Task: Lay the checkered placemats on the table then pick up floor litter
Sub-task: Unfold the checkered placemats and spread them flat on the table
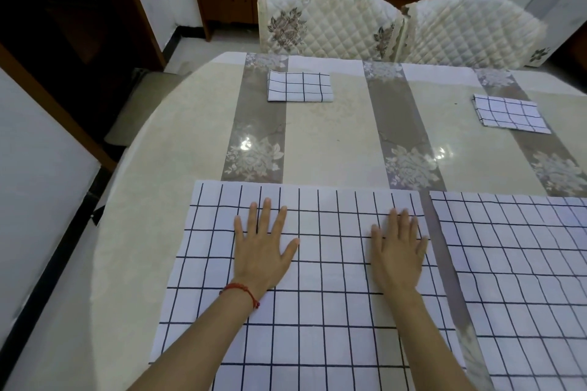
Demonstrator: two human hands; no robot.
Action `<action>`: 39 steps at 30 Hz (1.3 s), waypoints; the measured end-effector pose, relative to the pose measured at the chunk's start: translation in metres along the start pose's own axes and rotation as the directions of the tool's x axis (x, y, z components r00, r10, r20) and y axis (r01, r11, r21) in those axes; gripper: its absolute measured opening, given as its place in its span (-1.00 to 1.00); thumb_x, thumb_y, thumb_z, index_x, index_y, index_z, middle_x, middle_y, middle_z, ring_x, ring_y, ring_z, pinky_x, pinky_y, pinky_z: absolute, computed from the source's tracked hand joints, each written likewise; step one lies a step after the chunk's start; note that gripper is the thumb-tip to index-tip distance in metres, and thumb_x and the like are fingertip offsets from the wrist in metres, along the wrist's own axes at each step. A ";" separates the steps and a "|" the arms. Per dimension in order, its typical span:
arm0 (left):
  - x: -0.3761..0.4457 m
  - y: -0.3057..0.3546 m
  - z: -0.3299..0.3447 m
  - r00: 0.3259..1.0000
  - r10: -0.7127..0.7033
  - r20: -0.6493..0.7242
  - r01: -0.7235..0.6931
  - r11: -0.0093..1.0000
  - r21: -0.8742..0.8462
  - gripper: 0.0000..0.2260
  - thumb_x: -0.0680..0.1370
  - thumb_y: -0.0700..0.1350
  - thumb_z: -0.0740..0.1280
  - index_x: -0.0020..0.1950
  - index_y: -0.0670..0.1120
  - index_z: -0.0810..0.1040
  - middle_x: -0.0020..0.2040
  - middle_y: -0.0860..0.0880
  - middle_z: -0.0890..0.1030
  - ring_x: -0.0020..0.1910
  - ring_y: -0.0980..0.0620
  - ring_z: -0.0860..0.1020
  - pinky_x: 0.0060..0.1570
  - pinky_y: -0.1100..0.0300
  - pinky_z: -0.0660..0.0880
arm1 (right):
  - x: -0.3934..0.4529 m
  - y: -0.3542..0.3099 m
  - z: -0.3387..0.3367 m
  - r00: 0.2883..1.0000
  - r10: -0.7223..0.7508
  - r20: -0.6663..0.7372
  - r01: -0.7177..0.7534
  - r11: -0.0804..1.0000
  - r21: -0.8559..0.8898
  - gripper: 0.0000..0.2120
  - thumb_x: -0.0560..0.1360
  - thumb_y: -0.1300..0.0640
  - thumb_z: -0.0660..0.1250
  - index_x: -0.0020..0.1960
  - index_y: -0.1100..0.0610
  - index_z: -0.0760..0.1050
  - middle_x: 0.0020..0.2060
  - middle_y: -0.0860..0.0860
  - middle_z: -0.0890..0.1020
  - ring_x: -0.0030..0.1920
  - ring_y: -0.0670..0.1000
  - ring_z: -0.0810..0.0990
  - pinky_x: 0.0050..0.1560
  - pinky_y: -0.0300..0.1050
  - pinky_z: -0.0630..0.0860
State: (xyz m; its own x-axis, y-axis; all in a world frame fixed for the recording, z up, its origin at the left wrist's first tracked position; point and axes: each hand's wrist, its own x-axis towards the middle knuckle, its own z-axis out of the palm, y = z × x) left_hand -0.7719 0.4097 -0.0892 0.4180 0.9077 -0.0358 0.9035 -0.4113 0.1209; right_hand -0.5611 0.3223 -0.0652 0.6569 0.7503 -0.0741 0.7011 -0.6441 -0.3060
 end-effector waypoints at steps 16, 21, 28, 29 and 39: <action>-0.011 0.006 -0.017 0.999 -0.051 0.015 0.052 0.998 -0.047 -0.37 0.54 0.23 -0.31 0.45 -0.04 0.17 0.45 -0.16 0.30 0.44 -0.21 0.24 0.40 -0.25 0.06 | -0.066 0.030 0.002 0.984 -0.143 0.102 0.152 0.985 -0.086 -0.40 0.42 -0.27 -0.37 0.43 -0.15 -0.28 0.48 -0.14 -0.20 0.47 -0.13 -0.30 0.36 -0.20 -0.51; -0.059 0.029 -0.008 0.975 0.219 0.031 -0.217 0.974 -0.061 -0.47 0.57 0.23 -0.17 0.46 0.04 0.16 0.48 -0.02 0.21 0.45 -0.03 0.08 0.37 -0.07 -0.06 | -0.065 0.033 0.002 0.982 -0.160 0.098 0.167 0.983 -0.071 -0.39 0.42 -0.27 -0.37 0.43 -0.14 -0.27 0.48 -0.14 -0.20 0.47 -0.13 -0.29 0.36 -0.20 -0.51; -0.091 -0.049 -0.003 0.995 -0.102 0.007 0.103 0.992 -0.078 -0.40 0.51 0.32 -0.24 0.49 0.10 -0.07 0.51 0.04 -0.04 0.49 0.05 -0.13 0.39 0.16 -0.40 | -0.064 0.036 0.004 0.980 -0.178 0.089 0.183 0.982 -0.052 -0.37 0.40 -0.27 -0.40 0.44 -0.13 -0.28 0.45 -0.14 -0.25 0.45 -0.13 -0.32 0.46 -0.06 -0.36; -0.096 -0.055 -0.005 0.991 -0.137 0.001 0.137 0.987 -0.085 -0.38 0.49 0.34 -0.28 0.49 0.10 -0.09 0.52 0.04 -0.06 0.50 0.04 -0.13 0.38 0.19 -0.43 | -0.064 0.036 0.004 0.980 -0.179 0.090 0.184 0.982 -0.050 -0.36 0.40 -0.27 -0.40 0.45 -0.12 -0.28 0.45 -0.14 -0.25 0.45 -0.13 -0.32 0.47 -0.03 -0.33; -0.111 -0.054 -0.035 0.961 -0.276 0.020 0.271 0.927 -0.260 -0.01 0.23 0.50 -0.47 0.50 -0.01 -0.02 0.53 -0.08 -0.03 0.52 -0.07 -0.06 0.46 -0.02 -0.13 | -0.066 0.028 -0.010 0.967 -0.170 0.190 0.169 0.985 0.024 -0.43 0.56 -0.17 -0.17 0.51 0.02 -0.11 0.53 0.02 -0.09 0.52 0.03 -0.20 0.48 0.07 -0.25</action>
State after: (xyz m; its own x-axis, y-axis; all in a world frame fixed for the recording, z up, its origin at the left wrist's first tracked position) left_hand -0.8701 0.3340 -0.0575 0.1546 0.9841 -0.0877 0.9259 -0.1133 0.3602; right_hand -0.5817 0.2533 -0.0594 0.4630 0.8635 -0.2001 0.7952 -0.5044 -0.3364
